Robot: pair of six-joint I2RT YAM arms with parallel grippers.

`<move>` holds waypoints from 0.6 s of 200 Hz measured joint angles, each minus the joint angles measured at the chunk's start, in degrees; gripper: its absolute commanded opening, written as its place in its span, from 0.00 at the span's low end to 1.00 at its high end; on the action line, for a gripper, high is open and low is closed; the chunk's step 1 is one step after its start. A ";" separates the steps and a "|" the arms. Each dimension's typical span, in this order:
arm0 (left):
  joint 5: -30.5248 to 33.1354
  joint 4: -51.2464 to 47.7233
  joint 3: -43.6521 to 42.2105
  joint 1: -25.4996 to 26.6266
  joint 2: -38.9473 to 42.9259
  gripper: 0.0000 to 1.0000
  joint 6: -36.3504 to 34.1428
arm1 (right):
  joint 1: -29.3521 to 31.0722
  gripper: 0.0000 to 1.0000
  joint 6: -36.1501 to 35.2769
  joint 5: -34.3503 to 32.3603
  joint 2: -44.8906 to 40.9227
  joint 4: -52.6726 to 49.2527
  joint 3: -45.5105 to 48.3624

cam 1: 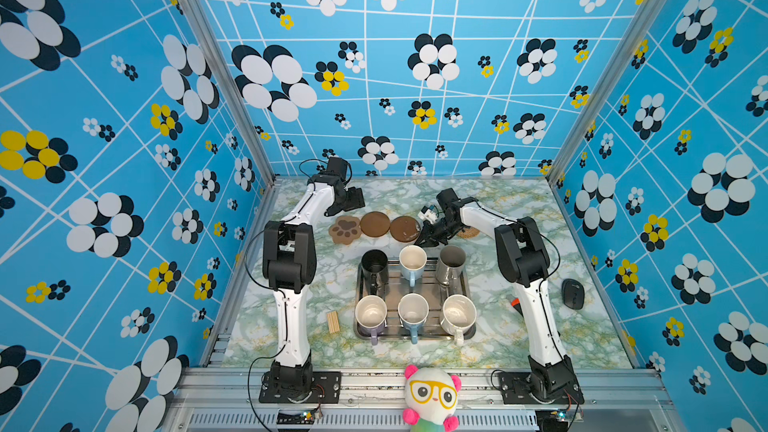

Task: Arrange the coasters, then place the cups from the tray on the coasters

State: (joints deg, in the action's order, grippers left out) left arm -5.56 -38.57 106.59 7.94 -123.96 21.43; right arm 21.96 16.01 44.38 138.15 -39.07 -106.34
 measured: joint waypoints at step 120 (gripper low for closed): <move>0.02 1.44 -4.00 0.70 4.96 0.87 0.00 | 0.04 0.00 2.78 0.37 2.29 1.18 -3.56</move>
State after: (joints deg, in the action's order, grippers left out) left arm -5.54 -37.12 102.59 8.64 -119.00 21.43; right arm 22.00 18.79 44.75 140.44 -37.89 -109.91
